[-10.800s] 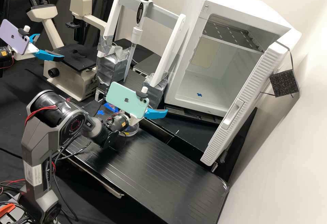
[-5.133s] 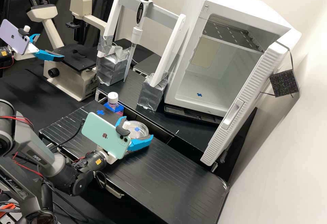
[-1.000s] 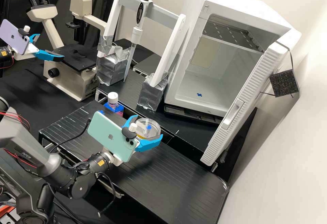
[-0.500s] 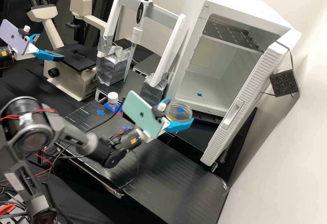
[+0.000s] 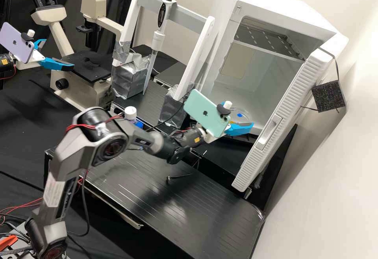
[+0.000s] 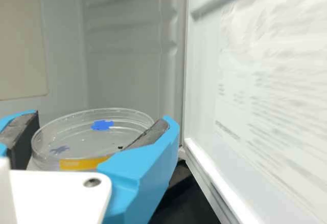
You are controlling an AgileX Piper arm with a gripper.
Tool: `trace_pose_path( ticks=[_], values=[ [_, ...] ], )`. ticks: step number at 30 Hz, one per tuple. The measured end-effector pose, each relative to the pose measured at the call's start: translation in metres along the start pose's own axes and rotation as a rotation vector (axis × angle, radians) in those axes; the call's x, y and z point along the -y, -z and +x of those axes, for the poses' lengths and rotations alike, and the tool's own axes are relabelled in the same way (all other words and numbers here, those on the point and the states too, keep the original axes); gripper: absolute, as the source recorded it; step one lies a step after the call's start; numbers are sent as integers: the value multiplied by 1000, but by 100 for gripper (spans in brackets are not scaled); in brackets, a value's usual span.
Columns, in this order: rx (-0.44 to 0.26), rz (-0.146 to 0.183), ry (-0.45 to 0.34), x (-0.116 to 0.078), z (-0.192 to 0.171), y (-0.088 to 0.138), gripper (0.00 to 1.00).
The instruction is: Move the petri dish to the incubator
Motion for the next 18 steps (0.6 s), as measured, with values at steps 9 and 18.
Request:
trace_pose_path(
  ticks=[9, 18],
  values=[
    [-41, -9, 85, 17, 65, -10, 0],
    [-74, -43, 147, 24, 91, -9, 0]
  ],
)
